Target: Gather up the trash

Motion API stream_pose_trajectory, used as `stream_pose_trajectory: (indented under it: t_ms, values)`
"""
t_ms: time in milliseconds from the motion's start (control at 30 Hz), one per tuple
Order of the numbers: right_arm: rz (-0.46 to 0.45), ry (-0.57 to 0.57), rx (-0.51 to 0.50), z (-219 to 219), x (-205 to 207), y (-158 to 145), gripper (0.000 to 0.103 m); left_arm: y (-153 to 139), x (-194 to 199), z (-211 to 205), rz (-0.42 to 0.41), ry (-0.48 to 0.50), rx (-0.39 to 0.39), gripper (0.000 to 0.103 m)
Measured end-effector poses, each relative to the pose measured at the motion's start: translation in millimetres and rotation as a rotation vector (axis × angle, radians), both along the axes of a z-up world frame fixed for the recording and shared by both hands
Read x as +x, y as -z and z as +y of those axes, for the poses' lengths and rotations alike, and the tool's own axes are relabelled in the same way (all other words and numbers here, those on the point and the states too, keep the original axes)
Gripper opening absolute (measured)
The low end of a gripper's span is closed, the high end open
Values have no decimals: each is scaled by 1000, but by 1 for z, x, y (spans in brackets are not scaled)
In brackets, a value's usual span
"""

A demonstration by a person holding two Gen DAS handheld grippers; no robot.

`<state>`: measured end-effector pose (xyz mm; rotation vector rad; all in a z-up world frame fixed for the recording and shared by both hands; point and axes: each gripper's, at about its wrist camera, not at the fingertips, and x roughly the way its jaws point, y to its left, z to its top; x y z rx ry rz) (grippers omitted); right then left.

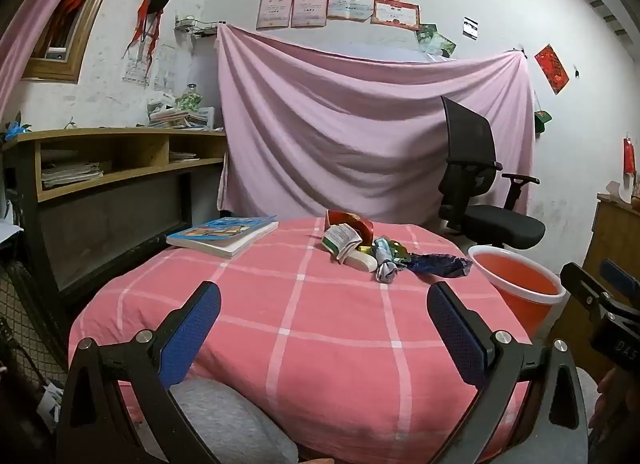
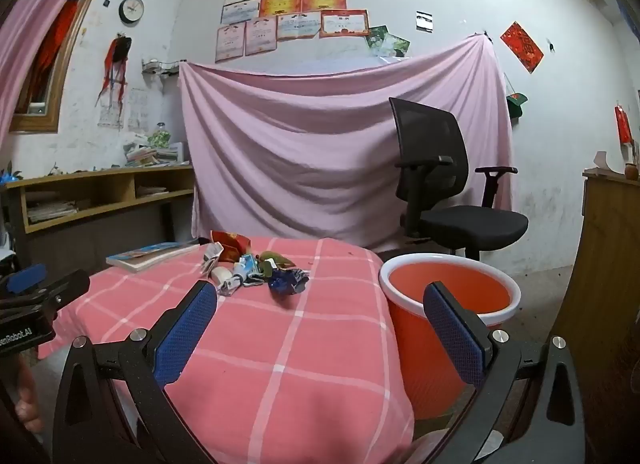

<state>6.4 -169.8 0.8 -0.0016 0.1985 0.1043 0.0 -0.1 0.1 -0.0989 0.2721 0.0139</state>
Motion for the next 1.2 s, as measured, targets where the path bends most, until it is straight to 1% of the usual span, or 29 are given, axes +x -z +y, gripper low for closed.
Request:
stream_pose_trajectory:
  t_ms: [1200]
  values:
    - [3, -4, 3, 2, 2, 3, 103, -1, -2, 5, 11, 1, -3, 101]
